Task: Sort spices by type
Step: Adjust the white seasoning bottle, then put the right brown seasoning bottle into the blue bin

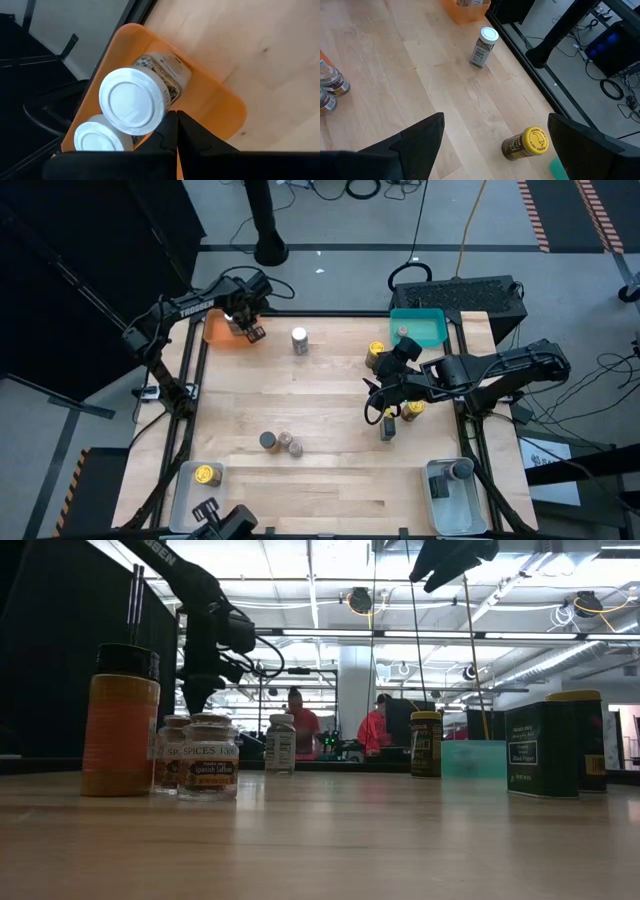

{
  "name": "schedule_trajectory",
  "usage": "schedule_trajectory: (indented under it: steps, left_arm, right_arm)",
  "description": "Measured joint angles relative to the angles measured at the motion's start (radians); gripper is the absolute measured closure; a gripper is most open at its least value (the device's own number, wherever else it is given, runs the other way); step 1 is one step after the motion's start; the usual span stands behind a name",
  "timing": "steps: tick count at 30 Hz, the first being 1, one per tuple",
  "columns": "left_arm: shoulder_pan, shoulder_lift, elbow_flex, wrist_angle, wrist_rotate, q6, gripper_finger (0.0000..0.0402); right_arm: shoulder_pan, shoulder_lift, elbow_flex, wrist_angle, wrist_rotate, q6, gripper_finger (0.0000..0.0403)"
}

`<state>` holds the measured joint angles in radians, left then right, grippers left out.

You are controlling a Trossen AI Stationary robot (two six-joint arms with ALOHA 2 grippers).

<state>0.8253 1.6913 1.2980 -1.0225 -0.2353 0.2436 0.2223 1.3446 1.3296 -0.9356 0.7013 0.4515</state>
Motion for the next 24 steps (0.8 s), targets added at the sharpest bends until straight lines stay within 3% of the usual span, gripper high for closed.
schedule_trajectory:
  steps: [15, 24]
  left_arm:
    - [-0.018, -0.010, 0.000, 0.029, 0.022, -0.041, 0.0400]
    - [-0.184, -0.122, 0.000, 0.022, 0.022, -0.189, 0.0393]
  right_arm:
    - [0.000, 0.000, 0.000, 0.000, 0.000, 0.005, 0.0064]
    - [0.016, 0.000, 0.000, -0.003, 0.000, 0.035, 0.0064]
